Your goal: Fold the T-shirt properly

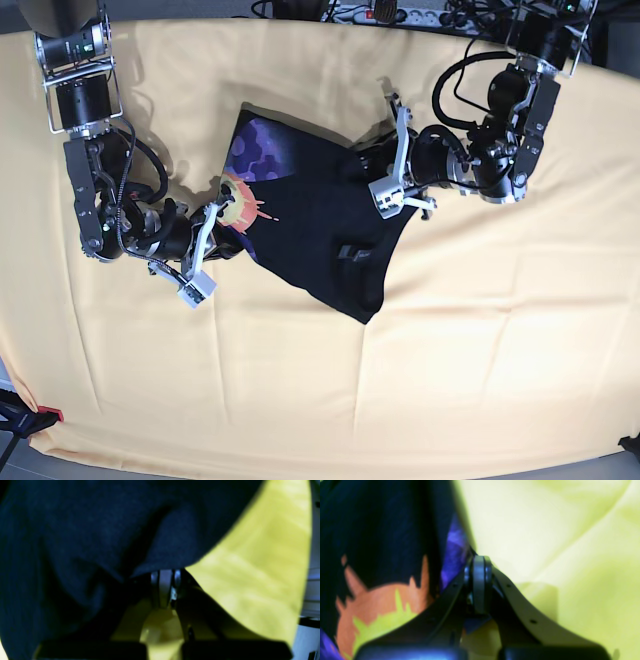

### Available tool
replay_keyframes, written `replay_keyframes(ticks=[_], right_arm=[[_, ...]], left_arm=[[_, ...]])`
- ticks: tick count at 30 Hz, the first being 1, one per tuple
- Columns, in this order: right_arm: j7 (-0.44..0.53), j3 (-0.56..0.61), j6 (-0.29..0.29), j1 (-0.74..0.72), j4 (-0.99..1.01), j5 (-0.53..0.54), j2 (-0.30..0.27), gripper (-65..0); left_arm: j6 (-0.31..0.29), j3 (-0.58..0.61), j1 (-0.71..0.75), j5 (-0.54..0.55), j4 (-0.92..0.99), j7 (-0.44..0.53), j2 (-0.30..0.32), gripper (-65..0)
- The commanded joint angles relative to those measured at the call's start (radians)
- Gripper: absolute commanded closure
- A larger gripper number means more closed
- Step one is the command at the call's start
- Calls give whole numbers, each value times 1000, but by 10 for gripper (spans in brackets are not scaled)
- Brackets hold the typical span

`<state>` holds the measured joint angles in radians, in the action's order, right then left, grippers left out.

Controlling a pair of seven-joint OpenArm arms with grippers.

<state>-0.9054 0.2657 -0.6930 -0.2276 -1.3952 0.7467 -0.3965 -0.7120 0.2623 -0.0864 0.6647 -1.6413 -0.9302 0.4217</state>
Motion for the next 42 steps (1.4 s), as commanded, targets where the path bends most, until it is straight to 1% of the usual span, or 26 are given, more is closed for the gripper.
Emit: replay_keyframes(ticks=[1, 4, 10, 11, 13, 14, 15, 16, 19, 20, 22, 24, 26, 30, 31, 32, 33, 37, 39, 42], right_arm=[[-12, -5, -5, 7, -27, 18, -25, 0], [-13, -5, -5, 79, -88, 54, -48, 0], [-12, -13, -5, 261, -270, 64, -45, 0], [-12, -23, -5, 291, -303, 64, -38, 0], [-12, -54, -5, 344, -365, 57, -10, 0], [-12, -76, -5, 366, -392, 56, 9, 0], [-12, -104, -5, 385, -415, 55, 31, 0], [-11, -138, -5, 399, -435, 49, 54, 0], [-4, -262, -5, 409, -471, 36, 117, 0], [-4, -310, -5, 410, -481, 48, 135, 0], [-11, -408, 4, 412, -499, 113, 166, 0], [-37, -505, 4, 414, -512, 232, 188, 0], [-97, -599, -5, 413, -515, 394, 195, 0], [-309, -752, -5, 422, -515, 709, 212, 0], [-356, -782, -5, 432, -515, 737, 213, 0], [-395, -808, -5, 449, -515, 737, 213, 0], [-414, -834, -5, 471, -518, 737, 213, 0], [-426, -935, -5, 569, -545, 737, 213, 0], [-424, -992, -5, 629, -578, 737, 212, 0], [-425, -1080, -5, 740, -654, 737, 213, 0]], left_arm=[[14, -6, -32, -34, 7, 17, 13, 0], [14, -6, -85, -87, 74, 124, 13, 0], [14, -6, -183, -216, 274, 392, 13, 0], [14, -6, -198, -224, 312, 435, 13, 0], [37, -6, -227, -222, 379, 505, 13, 0], [35, -6, -238, -218, 404, 520, 13, 0], [34, -6, -245, -207, 415, 511, 13, 0], [26, -10, -250, -193, 414, 487, 13, 0], [14, -42, -261, -113, 378, 361, 14, 0], [14, -64, -261, -69, 357, 317, 16, 0], [14, -125, -261, 35, 309, 229, 26, 0], [14, -203, -261, 164, 257, 145, 43, 0], [14, -290, -261, 321, 208, 41, 59, 0], [14, -438, -257, 684, 167, -263, 82, 0], [14, -466, -251, 764, 168, -340, 87, 0], [14, -491, -235, 819, 168, -403, 97, 0], [14, -510, -213, 819, 167, -437, 109, 0], [113, -548, -105, 819, 143, -449, 157, 0], [132, -552, -41, 819, 109, -466, 178, 0], [133, -553, 89, 819, 11, -466, 222, 0]])
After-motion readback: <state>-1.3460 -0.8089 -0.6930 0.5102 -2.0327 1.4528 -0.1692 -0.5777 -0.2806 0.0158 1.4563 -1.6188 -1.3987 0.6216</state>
